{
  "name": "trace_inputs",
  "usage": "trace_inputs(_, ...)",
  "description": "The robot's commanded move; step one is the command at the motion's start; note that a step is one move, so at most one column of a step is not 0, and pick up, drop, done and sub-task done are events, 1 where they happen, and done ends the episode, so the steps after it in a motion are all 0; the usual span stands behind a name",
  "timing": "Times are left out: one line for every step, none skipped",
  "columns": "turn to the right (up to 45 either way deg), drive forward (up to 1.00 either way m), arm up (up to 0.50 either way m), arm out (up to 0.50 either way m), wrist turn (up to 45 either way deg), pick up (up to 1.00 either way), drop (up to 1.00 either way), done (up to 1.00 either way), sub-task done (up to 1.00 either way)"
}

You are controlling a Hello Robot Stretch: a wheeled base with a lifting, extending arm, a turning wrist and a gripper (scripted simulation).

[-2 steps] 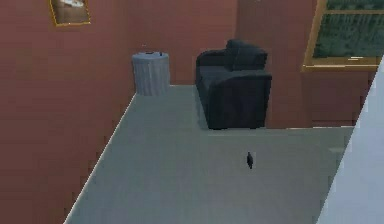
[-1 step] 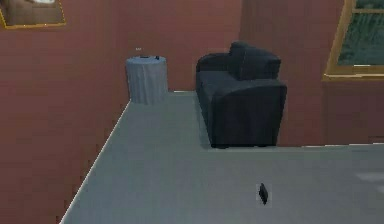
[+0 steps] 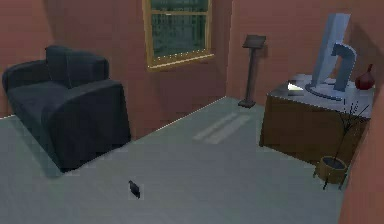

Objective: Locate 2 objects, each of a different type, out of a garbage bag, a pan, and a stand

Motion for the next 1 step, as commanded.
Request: trace_inputs(0.0, 0.50, 0.00, 0.00, 0.0, 0.00, 0.00, 0.00, 0.00)
